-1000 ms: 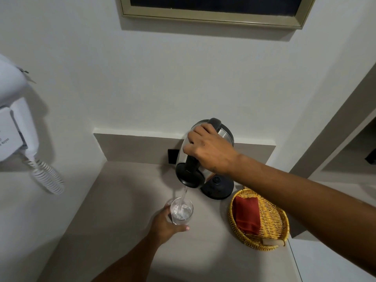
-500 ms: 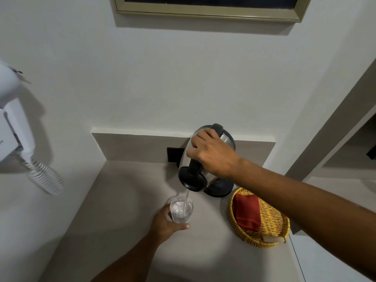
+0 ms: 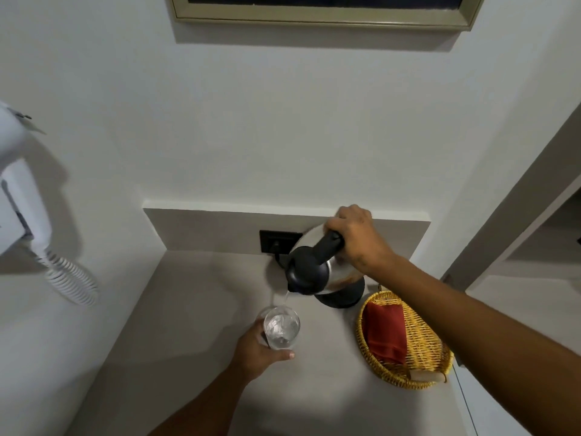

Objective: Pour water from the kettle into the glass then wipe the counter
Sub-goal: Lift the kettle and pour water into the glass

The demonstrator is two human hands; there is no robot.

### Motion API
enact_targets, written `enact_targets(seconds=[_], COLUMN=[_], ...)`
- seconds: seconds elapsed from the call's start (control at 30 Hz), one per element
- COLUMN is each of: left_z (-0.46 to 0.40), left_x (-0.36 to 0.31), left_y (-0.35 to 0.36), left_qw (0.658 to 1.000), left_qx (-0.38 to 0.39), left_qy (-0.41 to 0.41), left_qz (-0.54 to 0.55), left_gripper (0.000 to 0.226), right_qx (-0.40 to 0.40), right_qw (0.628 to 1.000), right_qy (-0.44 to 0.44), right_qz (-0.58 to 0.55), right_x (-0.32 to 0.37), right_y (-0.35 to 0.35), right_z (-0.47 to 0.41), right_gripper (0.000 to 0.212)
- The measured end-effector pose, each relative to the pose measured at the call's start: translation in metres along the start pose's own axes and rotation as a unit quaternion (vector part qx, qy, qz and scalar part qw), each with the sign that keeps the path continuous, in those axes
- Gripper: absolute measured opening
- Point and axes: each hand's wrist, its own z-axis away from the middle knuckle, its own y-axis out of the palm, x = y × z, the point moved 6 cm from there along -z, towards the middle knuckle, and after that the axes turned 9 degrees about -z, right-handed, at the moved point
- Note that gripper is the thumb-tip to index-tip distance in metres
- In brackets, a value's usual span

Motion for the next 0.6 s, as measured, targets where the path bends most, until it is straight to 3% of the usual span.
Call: enact_targets(seconds=[0.07, 0.3, 0.6], left_z=[-0.001, -0.001, -0.004], left_x=[0.0, 0.007, 0.012], left_y=[0.001, 0.0, -0.001], left_qw=[1.0, 1.0, 0.998], left_qx=[-0.001, 0.004, 0.022], left_qy=[0.0, -0.013, -0.036], left_qz=[-0.002, -0.013, -0.036], left_gripper=[0.091, 0.093, 0.084], right_qx=[-0.023, -0.117, -0.169], right_qw=[0.994, 0.936, 0.865], right_qy=[0.077, 0.24, 0.367], right_qz=[-0.069, -0.231, -0.297], right_x=[-0.037, -0.12, -0.166], right_y=[0.002, 0.024, 0.048], right_z=[0.004, 0.03, 0.049], right_gripper=[0.035, 0.04, 0.04])
